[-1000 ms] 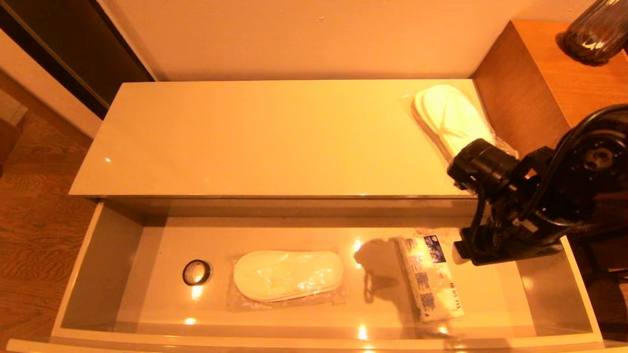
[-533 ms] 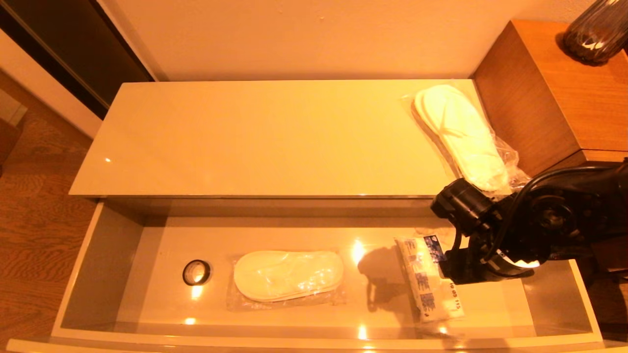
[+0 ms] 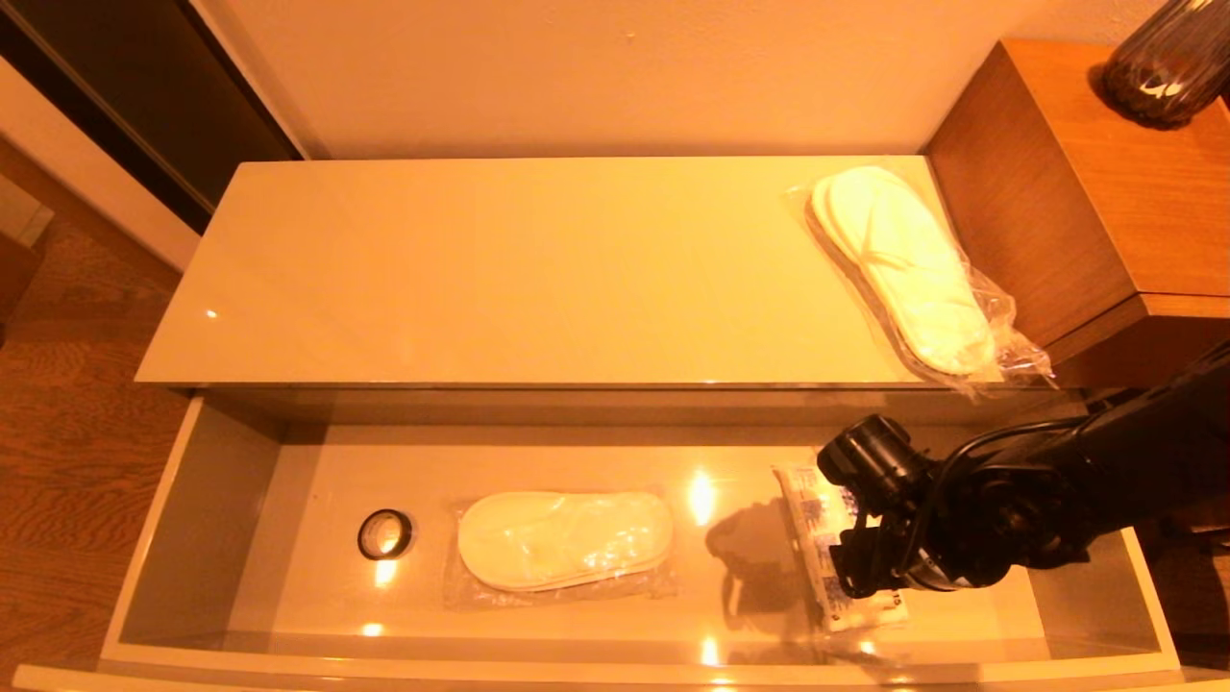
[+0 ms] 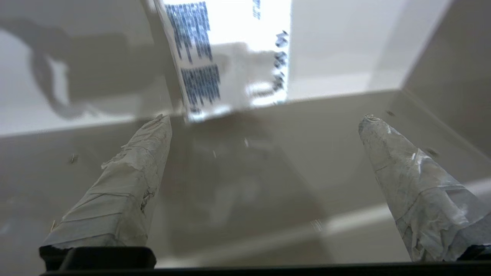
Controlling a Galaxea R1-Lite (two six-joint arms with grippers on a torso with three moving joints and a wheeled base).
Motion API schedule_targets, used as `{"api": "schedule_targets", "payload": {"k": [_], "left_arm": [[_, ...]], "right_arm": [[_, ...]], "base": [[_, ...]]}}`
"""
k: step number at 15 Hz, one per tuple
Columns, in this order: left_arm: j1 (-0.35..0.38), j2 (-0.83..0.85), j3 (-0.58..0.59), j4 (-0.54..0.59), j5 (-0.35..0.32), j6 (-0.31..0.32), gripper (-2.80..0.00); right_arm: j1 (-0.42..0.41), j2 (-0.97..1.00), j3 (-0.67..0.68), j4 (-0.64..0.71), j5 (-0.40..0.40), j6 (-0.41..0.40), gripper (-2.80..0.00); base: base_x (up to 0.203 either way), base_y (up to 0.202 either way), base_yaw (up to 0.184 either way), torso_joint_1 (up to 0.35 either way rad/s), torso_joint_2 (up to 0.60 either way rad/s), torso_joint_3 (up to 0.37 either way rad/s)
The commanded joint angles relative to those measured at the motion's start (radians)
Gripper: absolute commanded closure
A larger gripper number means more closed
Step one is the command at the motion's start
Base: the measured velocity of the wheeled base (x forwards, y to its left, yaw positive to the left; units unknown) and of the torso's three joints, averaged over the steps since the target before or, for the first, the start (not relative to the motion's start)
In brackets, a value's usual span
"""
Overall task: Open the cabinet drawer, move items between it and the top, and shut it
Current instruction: Take out the tissue from the drawer
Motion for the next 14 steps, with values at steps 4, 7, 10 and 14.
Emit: {"api": "schedule_targets", "payload": {"k": [4, 7, 10, 14], "left_arm": [[0.000, -0.039, 0.002, 0.000, 0.000, -0.001, 0.00], [0.000, -0.039, 0.002, 0.000, 0.000, -0.001, 0.00], [0.000, -0.039, 0.002, 0.000, 0.000, -0.001, 0.00], [0.000, -0.039, 0.002, 0.000, 0.000, -0.001, 0.00]], "right_arm": [[-0.038, 0.167, 0.026, -0.241, -0.002, -0.071, -2.80], [-0.106, 0.254, 0.008, -0.383, -0.001, -0.162, -2.80], [-0.163, 0.321, 0.001, -0.518, 0.007, -0.257, -2.80], [-0.167, 0.350, -0.008, -0.541, 0.013, -0.267, -2.80]], "base": [[0.000, 0.000, 0.000, 0.000, 0.00, 0.000], [0.000, 0.000, 0.000, 0.000, 0.00, 0.000], [0.000, 0.000, 0.000, 0.000, 0.00, 0.000], [0.000, 0.000, 0.000, 0.000, 0.00, 0.000]]}}
